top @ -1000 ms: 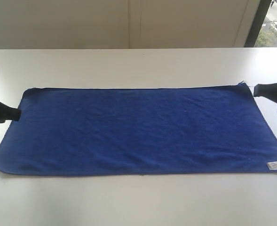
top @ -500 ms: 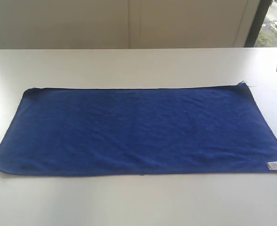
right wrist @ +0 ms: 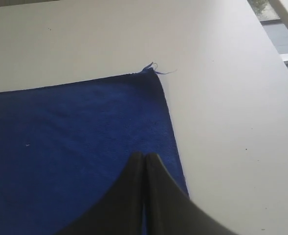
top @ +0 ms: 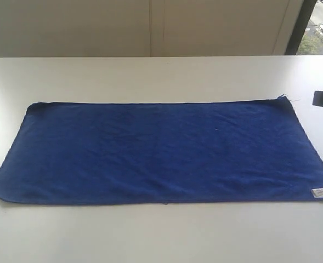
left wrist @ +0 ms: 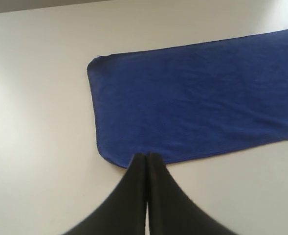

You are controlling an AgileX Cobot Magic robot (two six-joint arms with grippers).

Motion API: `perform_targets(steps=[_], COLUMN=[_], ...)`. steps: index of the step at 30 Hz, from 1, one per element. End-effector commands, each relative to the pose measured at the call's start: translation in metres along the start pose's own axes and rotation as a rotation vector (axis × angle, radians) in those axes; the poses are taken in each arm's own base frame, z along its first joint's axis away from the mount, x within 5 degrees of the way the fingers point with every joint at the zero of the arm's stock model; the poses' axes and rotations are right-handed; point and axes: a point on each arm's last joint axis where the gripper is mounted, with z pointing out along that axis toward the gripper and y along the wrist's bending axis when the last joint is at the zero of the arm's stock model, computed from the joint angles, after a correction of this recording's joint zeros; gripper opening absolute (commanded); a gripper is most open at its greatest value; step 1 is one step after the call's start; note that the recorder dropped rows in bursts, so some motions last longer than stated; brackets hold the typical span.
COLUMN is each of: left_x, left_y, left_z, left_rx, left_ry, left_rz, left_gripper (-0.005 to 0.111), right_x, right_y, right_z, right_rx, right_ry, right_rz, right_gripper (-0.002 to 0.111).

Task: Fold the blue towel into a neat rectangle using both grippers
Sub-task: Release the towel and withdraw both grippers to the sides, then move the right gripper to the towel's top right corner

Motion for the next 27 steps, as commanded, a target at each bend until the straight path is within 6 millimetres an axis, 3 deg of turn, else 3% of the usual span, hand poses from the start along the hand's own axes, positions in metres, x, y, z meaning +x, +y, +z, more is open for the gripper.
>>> perform_targets(steps=[1, 9, 12, 15, 18, 20, 27], left_x=[0.014, 0.018, 0.018, 0.018, 0.018, 0.018, 0.018], left_y=[-0.003, -0.003, -0.003, -0.003, -0.003, -0.003, -0.003], left_z=[-0.015, -0.02, -0.02, -0.02, -0.02, -0.02, -0.02], left_rx=[0.002, 0.001, 0.001, 0.001, 0.001, 0.001, 0.001], left_ry=[-0.024, -0.043, -0.043, -0.043, -0.043, -0.043, -0.043], left_rz=[0.0, 0.008, 0.008, 0.008, 0.008, 0.008, 0.008], left_gripper=[0.0, 0.0, 0.0, 0.0, 0.0, 0.0, 0.0], right_x=[-0.004, -0.03, -0.044, -0.045, -0.037, -0.037, -0.026], right_y=[0.0, -0.002, -0.014, -0.025, -0.035, -0.043, -0.045], right_z=[-0.001, 0.011, 0.038, 0.065, 0.099, 0.116, 0.156], right_rx=[-0.001, 0.044, 0.1, 0.098, -0.033, -0.055, -0.135], right_ry=[-0.026, 0.125, 0.276, 0.41, 0.564, 0.587, 0.579], right_rz=[0.06, 0.053, 0.023, 0.02, 0.088, 0.152, 0.054], right_gripper=[0.0, 0.0, 0.0, 0.0, 0.0, 0.0, 0.003])
